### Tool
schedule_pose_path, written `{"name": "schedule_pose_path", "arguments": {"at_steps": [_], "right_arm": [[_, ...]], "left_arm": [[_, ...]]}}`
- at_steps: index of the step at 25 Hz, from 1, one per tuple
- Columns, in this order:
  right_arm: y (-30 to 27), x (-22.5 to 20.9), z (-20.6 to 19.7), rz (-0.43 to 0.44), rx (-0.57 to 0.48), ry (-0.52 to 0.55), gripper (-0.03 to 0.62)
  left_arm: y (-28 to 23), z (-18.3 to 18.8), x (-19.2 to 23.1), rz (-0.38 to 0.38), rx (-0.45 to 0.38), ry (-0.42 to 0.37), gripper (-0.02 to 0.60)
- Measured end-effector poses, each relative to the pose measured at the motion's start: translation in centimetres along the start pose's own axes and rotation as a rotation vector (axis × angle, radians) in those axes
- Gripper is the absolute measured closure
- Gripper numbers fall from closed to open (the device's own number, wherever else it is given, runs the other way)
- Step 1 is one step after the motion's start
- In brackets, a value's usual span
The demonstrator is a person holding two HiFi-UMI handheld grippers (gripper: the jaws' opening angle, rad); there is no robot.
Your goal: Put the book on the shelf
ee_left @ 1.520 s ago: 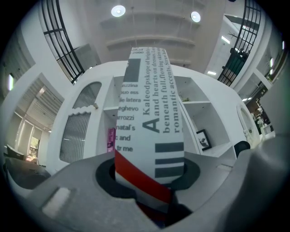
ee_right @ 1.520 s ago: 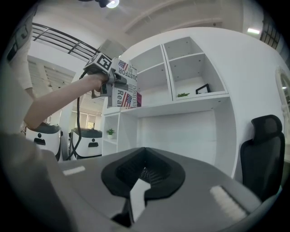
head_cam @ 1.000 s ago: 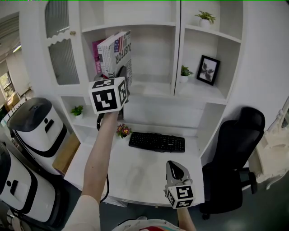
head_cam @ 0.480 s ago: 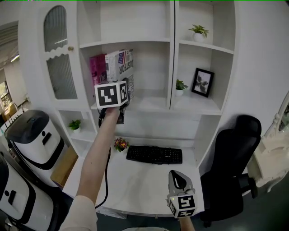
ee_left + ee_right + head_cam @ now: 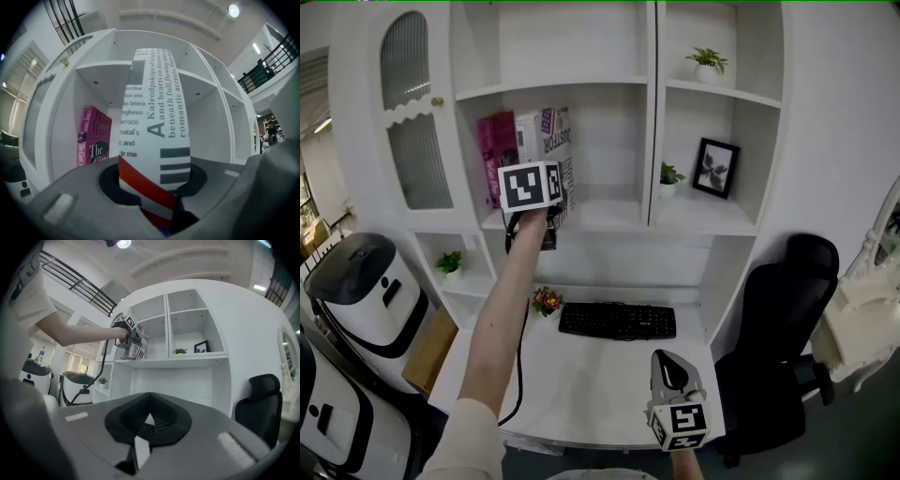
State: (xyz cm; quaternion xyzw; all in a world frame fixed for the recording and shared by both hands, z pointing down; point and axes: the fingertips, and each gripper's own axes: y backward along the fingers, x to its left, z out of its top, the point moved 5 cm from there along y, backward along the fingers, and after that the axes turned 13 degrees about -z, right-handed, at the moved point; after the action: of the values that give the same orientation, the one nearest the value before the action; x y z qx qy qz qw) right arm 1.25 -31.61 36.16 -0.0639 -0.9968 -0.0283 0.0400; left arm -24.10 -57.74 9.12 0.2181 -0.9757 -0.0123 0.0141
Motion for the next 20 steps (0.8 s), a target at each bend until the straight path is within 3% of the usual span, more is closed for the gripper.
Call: {"name": "schedule_pose_path", "arguments": {"at_steps": [20], "right_arm": [[-0.5, -2.9, -2.0, -0.137, 0.071, -0.003, 0.593]], "left_arm": [[-7.1, -0.2, 3.9, 0.064, -0.009, 0.004, 0.420]]}}
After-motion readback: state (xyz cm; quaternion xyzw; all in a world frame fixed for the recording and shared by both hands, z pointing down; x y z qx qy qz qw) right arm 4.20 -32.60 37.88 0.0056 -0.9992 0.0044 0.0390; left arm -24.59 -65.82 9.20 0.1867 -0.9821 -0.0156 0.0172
